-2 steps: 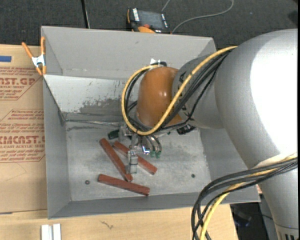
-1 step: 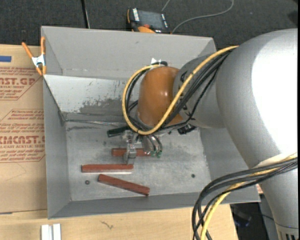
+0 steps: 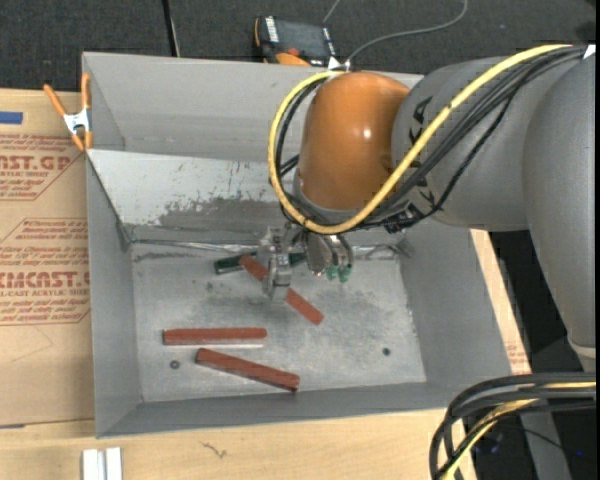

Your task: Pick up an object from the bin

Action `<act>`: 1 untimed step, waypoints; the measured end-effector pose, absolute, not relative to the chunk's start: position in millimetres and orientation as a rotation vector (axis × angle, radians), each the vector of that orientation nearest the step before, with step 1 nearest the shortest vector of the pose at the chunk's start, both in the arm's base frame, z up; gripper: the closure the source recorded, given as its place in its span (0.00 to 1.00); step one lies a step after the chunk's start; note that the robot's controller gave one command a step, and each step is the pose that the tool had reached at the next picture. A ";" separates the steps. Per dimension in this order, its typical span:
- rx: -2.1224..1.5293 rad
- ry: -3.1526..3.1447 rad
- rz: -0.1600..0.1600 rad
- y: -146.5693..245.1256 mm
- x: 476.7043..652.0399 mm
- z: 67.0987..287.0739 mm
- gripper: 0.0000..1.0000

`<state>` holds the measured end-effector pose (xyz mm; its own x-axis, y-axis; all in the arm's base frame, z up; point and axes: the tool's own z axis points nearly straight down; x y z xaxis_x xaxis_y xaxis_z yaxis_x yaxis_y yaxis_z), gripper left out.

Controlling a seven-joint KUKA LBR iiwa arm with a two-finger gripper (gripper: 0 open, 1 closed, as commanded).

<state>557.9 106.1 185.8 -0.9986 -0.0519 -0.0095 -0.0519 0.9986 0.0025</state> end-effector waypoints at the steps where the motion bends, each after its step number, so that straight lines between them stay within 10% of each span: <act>1: -0.101 3.132 0.004 115.9 551.6 240.2 1.00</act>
Offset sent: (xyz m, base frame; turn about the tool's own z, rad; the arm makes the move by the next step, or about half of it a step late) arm -0.0077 0.0086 0.0508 -0.0112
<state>551.6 115.9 240.2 -0.9979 -0.0643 -0.0084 -0.0644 0.9979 0.0020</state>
